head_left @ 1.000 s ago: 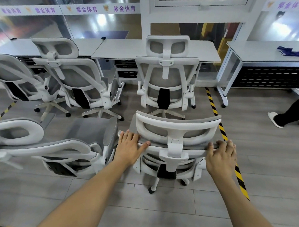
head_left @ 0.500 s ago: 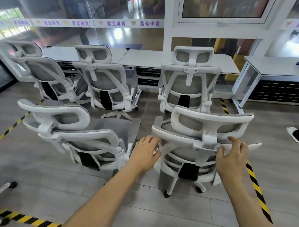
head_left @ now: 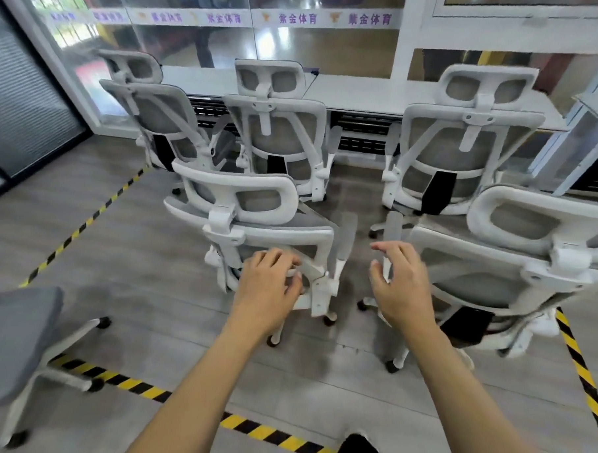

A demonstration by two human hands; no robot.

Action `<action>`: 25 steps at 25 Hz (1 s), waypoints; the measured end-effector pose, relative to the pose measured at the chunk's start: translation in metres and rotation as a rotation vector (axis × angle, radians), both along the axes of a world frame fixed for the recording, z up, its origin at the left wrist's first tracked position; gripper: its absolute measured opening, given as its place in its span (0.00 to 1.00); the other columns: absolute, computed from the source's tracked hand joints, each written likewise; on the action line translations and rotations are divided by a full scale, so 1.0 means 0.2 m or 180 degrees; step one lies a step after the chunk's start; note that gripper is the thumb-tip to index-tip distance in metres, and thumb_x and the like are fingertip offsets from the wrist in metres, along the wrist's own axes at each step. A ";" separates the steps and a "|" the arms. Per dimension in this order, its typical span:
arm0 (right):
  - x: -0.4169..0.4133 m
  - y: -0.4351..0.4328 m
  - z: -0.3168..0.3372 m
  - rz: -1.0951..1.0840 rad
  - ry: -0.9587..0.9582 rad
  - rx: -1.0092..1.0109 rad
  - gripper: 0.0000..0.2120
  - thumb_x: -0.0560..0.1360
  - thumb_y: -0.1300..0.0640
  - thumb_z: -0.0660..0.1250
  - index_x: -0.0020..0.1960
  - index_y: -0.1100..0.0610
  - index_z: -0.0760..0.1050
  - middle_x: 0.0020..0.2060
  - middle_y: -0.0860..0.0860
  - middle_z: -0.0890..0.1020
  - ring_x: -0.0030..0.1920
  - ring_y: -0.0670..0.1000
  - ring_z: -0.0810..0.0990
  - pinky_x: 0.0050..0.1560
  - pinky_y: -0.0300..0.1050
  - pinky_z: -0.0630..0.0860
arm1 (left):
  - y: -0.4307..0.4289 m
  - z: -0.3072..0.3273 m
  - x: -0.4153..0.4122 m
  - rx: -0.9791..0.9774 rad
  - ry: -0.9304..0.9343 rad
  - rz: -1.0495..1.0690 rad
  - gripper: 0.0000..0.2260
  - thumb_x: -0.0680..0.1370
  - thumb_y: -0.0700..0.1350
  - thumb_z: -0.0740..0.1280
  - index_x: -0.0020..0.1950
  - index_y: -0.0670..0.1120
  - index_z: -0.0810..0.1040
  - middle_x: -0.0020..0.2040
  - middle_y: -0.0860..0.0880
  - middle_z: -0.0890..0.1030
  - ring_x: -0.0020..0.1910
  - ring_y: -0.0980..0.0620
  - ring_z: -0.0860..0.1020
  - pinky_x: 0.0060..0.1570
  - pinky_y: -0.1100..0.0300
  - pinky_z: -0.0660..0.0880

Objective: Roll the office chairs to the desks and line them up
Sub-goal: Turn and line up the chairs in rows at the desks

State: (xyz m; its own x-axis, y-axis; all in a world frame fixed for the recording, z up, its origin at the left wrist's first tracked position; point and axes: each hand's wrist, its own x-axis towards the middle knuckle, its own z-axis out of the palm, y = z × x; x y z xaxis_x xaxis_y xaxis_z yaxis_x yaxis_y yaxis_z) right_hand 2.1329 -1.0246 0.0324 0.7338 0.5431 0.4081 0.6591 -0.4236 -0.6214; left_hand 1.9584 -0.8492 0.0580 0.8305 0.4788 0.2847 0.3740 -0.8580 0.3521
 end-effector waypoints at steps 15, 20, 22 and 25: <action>0.04 0.98 -0.42 0.0251 0.0054 -0.0978 0.24 0.78 0.38 0.56 0.69 0.48 0.72 0.66 0.49 0.74 0.72 0.54 0.68 0.73 0.57 0.62 | 1.21 -0.25 -0.07 -0.0589 0.0125 0.0955 0.19 0.79 0.51 0.67 0.68 0.50 0.68 0.65 0.49 0.75 0.62 0.45 0.74 0.62 0.48 0.72; 0.04 1.09 -0.50 0.0141 -0.0016 -0.1169 0.30 0.78 0.31 0.53 0.69 0.51 0.69 0.69 0.53 0.69 0.78 0.57 0.59 0.80 0.62 0.46 | 1.51 -0.41 -0.10 -0.0465 0.0623 0.0716 0.32 0.75 0.69 0.58 0.74 0.54 0.66 0.77 0.50 0.64 0.79 0.44 0.56 0.75 0.43 0.59; 0.04 1.15 -0.50 0.0007 0.0022 -0.1198 0.31 0.78 0.30 0.53 0.67 0.52 0.69 0.68 0.53 0.68 0.78 0.57 0.59 0.80 0.63 0.44 | 1.57 -0.45 -0.09 -0.0506 0.0382 0.0720 0.32 0.74 0.70 0.59 0.72 0.54 0.68 0.77 0.49 0.64 0.79 0.45 0.54 0.76 0.43 0.57; 0.02 1.25 -0.51 -0.0043 0.0055 -0.1215 0.31 0.78 0.29 0.53 0.67 0.51 0.69 0.67 0.51 0.67 0.77 0.56 0.58 0.80 0.62 0.43 | 1.67 -0.49 -0.10 -0.0512 0.0153 0.0708 0.31 0.74 0.70 0.61 0.70 0.53 0.70 0.74 0.49 0.66 0.78 0.45 0.55 0.76 0.43 0.58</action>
State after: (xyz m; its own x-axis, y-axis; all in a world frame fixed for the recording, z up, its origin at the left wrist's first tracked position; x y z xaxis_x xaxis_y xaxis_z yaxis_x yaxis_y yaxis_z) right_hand 2.1370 -0.7754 -0.0689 0.7470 0.6438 0.1657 0.6426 -0.6354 -0.4282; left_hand 1.9377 -0.5159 -0.0390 0.7105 0.6868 0.1529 0.5667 -0.6874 0.4543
